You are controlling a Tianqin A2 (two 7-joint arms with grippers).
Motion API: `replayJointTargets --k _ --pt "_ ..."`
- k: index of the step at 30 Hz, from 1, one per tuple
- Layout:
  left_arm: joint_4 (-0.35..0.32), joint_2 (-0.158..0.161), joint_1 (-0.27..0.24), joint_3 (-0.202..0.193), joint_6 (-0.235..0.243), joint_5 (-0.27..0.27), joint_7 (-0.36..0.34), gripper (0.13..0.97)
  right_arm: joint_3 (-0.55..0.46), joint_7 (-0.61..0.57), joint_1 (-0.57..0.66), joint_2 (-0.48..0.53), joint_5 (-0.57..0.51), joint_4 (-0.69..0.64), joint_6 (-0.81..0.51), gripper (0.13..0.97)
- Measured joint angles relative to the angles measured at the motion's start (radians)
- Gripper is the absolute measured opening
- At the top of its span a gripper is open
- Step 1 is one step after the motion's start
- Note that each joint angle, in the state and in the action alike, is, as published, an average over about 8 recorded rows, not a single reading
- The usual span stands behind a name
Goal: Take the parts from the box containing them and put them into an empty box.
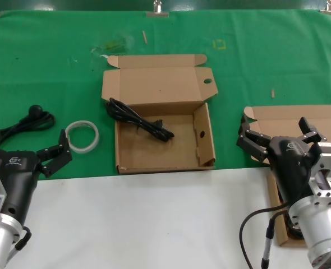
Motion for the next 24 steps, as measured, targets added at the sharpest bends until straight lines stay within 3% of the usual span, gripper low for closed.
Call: replayJointTargets --k 24 --pt "0.0 0.0 0.0 0.0 0.0 0.0 0.0 0.966 0.0 0.0 0.0 0.0 0.0 0.0 0.0 0.966"
